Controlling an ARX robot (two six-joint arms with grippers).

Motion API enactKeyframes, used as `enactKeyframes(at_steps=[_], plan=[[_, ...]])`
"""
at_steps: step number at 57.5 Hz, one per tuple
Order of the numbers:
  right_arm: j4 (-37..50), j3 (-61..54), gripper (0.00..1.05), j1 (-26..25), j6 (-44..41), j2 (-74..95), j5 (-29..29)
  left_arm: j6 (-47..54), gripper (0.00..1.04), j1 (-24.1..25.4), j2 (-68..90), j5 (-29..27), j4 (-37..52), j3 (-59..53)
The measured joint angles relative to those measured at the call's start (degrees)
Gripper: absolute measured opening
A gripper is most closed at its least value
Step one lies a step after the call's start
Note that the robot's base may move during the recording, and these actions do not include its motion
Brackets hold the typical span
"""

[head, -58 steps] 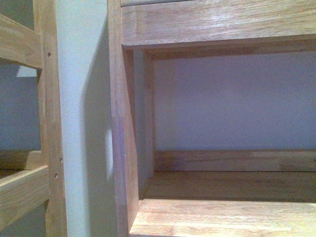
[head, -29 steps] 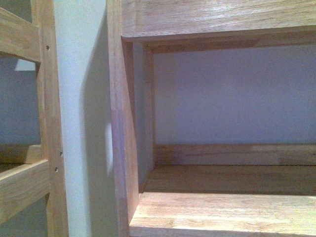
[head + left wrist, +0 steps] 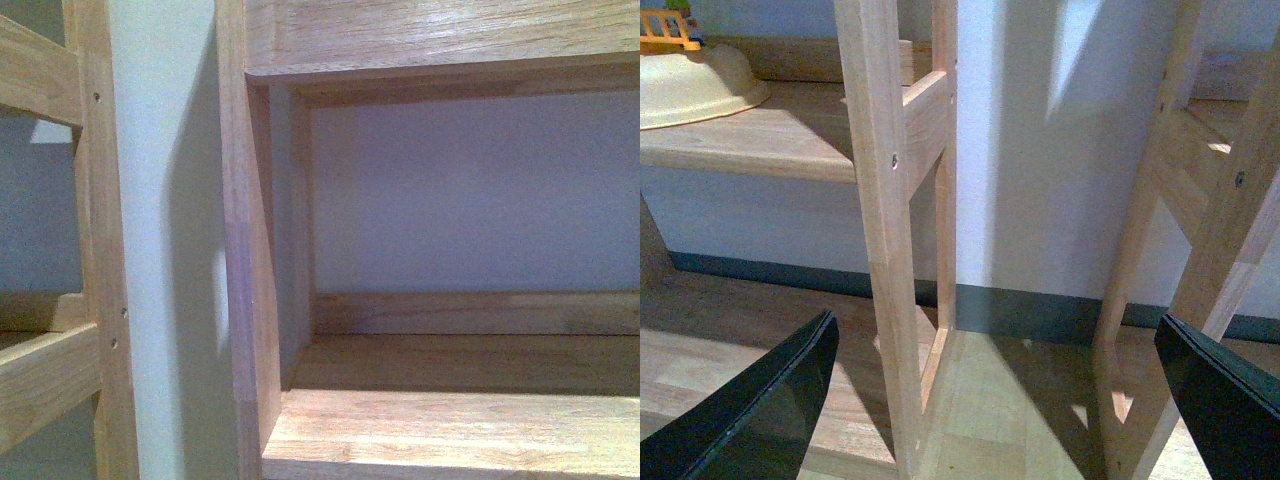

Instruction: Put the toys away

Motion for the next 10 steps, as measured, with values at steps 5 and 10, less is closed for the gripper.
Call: enactKeyframes(at_steps=[5, 10], plan=[[0.0, 0.0, 0.98, 0.0, 0.0, 0.0, 0.0, 0.0, 0.98, 0.0, 0.0, 0.0, 0.0, 0.0], [0.0, 0.0, 0.98, 0.0, 0.0, 0.0, 0.0, 0.0, 0.98, 0.0, 0.0, 0.0, 0.0, 0.0]])
